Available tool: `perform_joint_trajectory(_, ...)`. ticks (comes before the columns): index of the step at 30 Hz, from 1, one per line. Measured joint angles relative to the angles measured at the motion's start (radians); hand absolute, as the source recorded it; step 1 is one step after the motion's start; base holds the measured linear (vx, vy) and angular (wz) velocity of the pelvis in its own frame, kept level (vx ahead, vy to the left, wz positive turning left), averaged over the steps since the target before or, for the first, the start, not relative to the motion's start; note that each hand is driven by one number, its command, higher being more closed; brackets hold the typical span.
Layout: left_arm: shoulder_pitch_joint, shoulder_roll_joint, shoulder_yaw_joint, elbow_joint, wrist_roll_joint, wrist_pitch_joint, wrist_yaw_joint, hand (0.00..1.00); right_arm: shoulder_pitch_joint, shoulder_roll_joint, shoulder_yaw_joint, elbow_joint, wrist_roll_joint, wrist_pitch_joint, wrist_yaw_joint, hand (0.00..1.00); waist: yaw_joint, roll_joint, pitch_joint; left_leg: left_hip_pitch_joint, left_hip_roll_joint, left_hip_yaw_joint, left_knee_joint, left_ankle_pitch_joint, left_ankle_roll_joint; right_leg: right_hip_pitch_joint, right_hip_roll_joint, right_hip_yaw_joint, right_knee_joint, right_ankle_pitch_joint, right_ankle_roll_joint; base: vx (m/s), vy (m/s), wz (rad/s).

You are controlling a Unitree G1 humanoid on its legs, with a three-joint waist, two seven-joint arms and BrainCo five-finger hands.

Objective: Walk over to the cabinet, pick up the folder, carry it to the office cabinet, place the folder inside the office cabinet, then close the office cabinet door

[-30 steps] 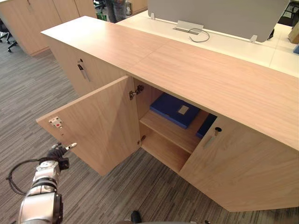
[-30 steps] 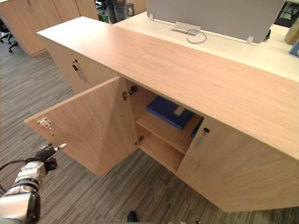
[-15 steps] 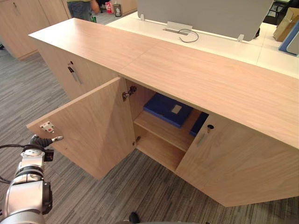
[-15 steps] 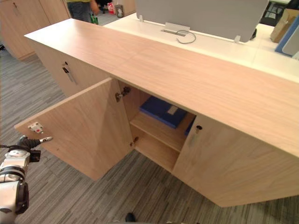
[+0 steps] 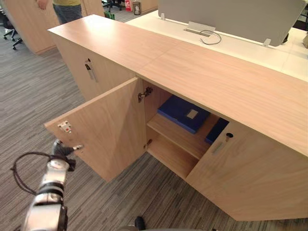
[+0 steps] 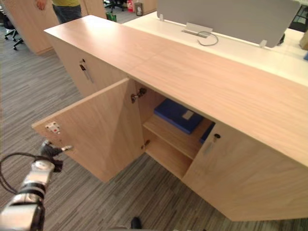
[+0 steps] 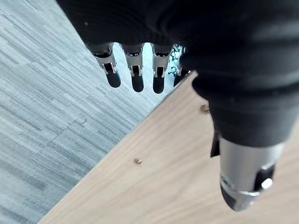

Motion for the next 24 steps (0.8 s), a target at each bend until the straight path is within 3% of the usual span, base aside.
perform_joint_trajectory(3, 0.110, -0.045, -0.077, -0.128, 0.000, 0.000, 0.008, 0.00, -0.001, 0.008, 0.000, -0.001, 0.000, -0.002, -0.002, 0.00, 0.010, 0.000, 0.000, 0.000, -0.009, -0.017, 0.000, 0.003, 0.002, 0.006, -0.009, -0.017, 0.004, 0.002, 0.006, -0.03, 0.026, 0.23)
perform_joint_trajectory(7, 0.266, -0.107, -0.287, -0.292, 0.002, -0.004, -0.017, 0.00, -0.002, 0.007, 0.000, 0.000, -0.003, -0.005, -0.013, 0.00, 0.023, 0.004, -0.003, -0.016, -0.024, -0.041, 0.000, 0.018, 0.022, 0.001, -0.022, -0.037, 0.007, 0.012, 0.025, -0.07, 0.042, 0.22)
perform_joint_trajectory(12, 0.360, -0.145, -0.536, -0.445, 0.004, -0.040, -0.148, 0.00, -0.002, 0.005, 0.030, -0.002, -0.004, -0.005, -0.031, 0.00, 0.009, 0.011, -0.007, -0.028, -0.031, -0.049, -0.001, 0.020, 0.026, -0.009, -0.031, -0.044, 0.008, 0.018, 0.037, -0.11, 0.055, 0.05)
perform_joint_trajectory(15, 0.393, -0.200, -0.662, -0.582, -0.015, -0.106, -0.251, 0.00, 0.001, -0.003, 0.085, -0.014, -0.004, -0.017, -0.039, 0.00, -0.018, 0.017, -0.016, -0.050, -0.031, -0.044, -0.001, 0.016, 0.031, -0.029, -0.030, -0.044, -0.002, 0.024, 0.026, -0.08, 0.047, -0.06)
perform_joint_trajectory(18, 0.403, -0.255, -0.684, -0.650, -0.120, -0.165, -0.314, 0.00, 0.007, -0.007, 0.098, -0.022, -0.004, -0.028, -0.039, 0.00, -0.037, 0.025, -0.027, -0.049, -0.028, -0.034, -0.001, 0.014, 0.034, -0.025, -0.027, -0.040, -0.019, 0.028, 0.021, -0.03, 0.027, -0.14)
perform_joint_trajectory(22, 0.423, -0.261, -0.644, -0.642, -0.264, -0.168, -0.332, 0.00, 0.008, -0.013, 0.136, -0.022, -0.005, -0.033, -0.039, 0.00, -0.040, 0.030, -0.037, -0.048, -0.025, -0.028, -0.001, 0.018, 0.028, -0.025, -0.022, -0.028, -0.028, 0.043, 0.021, 0.00, 0.002, -0.05)
perform_joint_trajectory(24, 0.432, -0.266, -0.610, -0.587, -0.275, -0.168, -0.332, 0.00, 0.014, -0.015, 0.136, -0.022, -0.005, -0.032, -0.039, 0.00, -0.042, 0.030, -0.044, -0.048, -0.022, -0.025, 0.000, 0.017, 0.029, -0.030, -0.021, -0.023, -0.019, 0.045, 0.020, 0.02, -0.016, -0.05)
